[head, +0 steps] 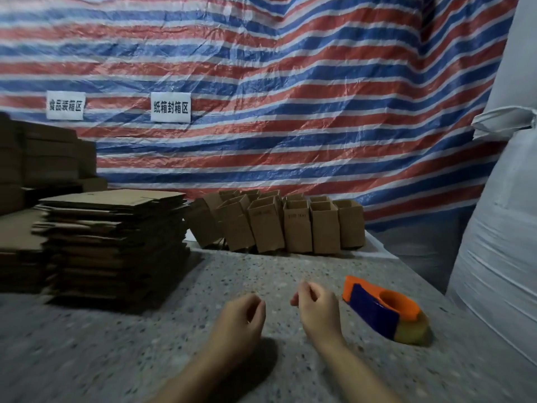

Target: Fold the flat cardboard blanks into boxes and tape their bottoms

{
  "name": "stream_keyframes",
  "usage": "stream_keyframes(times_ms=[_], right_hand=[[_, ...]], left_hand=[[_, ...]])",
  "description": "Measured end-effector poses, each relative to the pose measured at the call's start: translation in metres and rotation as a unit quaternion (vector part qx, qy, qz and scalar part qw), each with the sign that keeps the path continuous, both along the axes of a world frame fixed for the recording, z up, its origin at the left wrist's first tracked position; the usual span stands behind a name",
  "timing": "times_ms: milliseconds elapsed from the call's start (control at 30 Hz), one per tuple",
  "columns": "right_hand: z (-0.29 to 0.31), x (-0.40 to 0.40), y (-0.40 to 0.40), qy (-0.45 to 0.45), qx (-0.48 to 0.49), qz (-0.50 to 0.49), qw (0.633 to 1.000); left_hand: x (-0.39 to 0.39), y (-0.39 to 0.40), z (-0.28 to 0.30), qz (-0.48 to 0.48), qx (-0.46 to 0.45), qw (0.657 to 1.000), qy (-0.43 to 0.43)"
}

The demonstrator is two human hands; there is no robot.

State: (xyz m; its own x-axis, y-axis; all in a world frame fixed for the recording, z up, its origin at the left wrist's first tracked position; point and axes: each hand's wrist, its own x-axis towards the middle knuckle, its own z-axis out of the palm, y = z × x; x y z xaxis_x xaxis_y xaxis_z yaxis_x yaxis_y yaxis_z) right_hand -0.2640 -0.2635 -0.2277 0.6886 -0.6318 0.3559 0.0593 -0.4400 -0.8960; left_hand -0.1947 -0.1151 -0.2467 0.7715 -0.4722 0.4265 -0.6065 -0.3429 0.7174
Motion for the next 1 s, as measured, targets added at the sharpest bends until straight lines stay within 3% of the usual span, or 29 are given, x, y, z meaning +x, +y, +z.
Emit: stream_keyframes(times_ms=[267, 533, 733, 833, 1000], right_hand=[[-0.020, 0.010, -0.007, 0.013, 0.019, -0.073, 0.997], [-0.024, 0.010, -0.005, 0.000, 0.011, -0.041, 0.999], [-0.027, 0.008, 0.000, -0.011, -0.037, -0.023, 0.999], [-0.021, 0.009, 0.000, -0.007, -0.024, -0.033, 0.999], [-0.020, 0.010, 0.001, 0.011, -0.030, -0.033, 0.999]], left_hand=[[0.004, 0.014, -0.009, 0.052, -0.045, 0.997, -0.022], [-0.002, 0.020, -0.008, 0.046, -0.062, 0.996, -0.045], [0.031, 0.031, 0.030, 0.185, -0.087, 0.959, -0.196], [0.082, 0.059, 0.082, 0.247, -0.008, 0.928, -0.279], [0.162, 0.116, 0.147, 0.365, 0.214, 0.873, -0.242]])
